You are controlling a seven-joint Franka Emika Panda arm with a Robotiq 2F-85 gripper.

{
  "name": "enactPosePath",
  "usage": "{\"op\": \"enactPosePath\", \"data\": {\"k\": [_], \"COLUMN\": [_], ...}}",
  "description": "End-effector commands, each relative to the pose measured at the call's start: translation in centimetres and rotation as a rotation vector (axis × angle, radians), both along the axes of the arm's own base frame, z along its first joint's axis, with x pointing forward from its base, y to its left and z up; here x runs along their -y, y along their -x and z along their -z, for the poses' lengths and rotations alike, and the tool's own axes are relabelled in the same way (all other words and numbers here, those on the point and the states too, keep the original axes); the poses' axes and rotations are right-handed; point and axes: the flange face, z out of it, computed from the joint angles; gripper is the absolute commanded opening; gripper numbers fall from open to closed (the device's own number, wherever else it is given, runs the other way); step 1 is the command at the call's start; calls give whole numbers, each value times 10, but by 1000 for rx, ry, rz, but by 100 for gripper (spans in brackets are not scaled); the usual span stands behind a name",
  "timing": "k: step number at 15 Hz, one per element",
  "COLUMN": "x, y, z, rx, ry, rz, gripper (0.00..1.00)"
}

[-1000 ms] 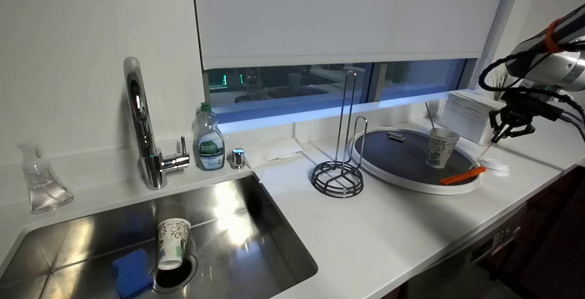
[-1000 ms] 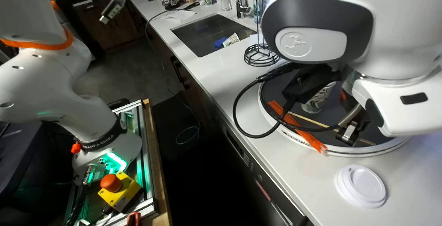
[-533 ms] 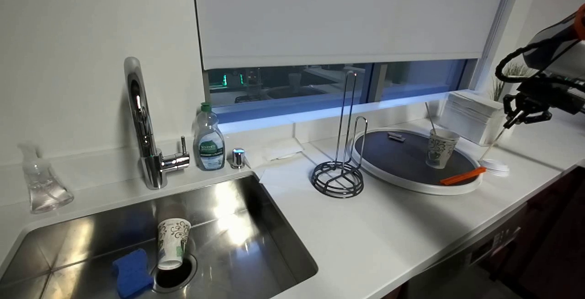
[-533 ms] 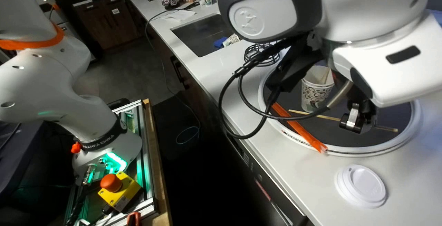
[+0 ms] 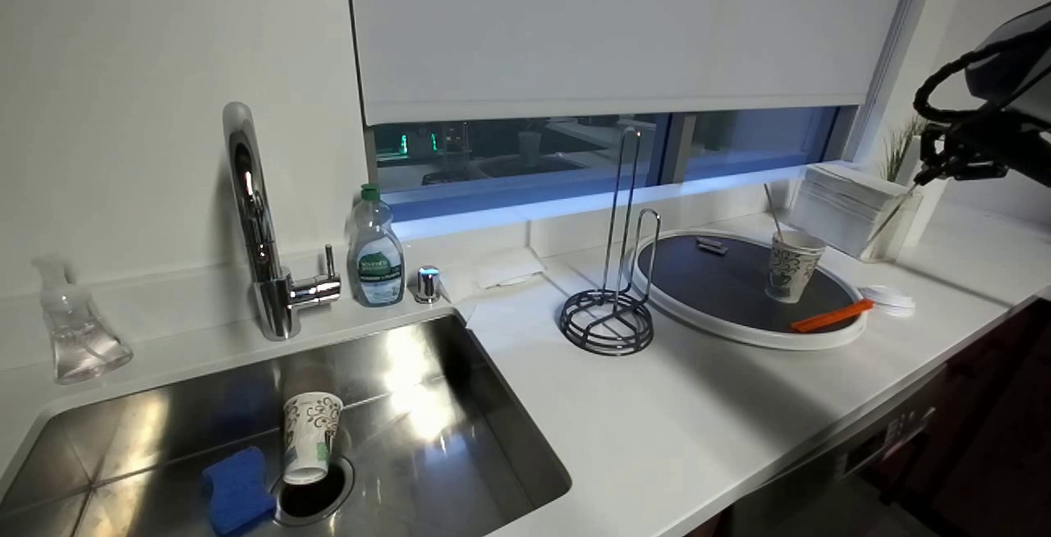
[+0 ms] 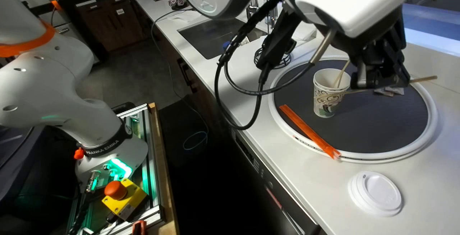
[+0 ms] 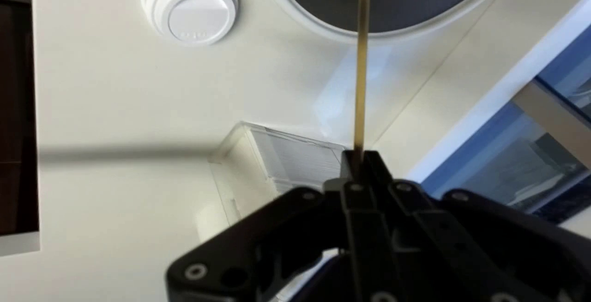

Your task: Put the straw inside the cup

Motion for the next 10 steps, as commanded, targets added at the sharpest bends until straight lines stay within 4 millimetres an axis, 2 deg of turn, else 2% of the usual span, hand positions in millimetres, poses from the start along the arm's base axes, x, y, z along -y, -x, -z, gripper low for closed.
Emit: {"op": "enactPosePath", "data": {"k": [1,3,7,10], "x": [-23,-33,-61,-81], "y": [19,19,4,-11], "z": [-20,-30,-45,-41], "rx": [101,159,253,269], "ry": [50,73,123,172], "rz": [-8,6,1,-22], "gripper": [1,1,1,1]}}
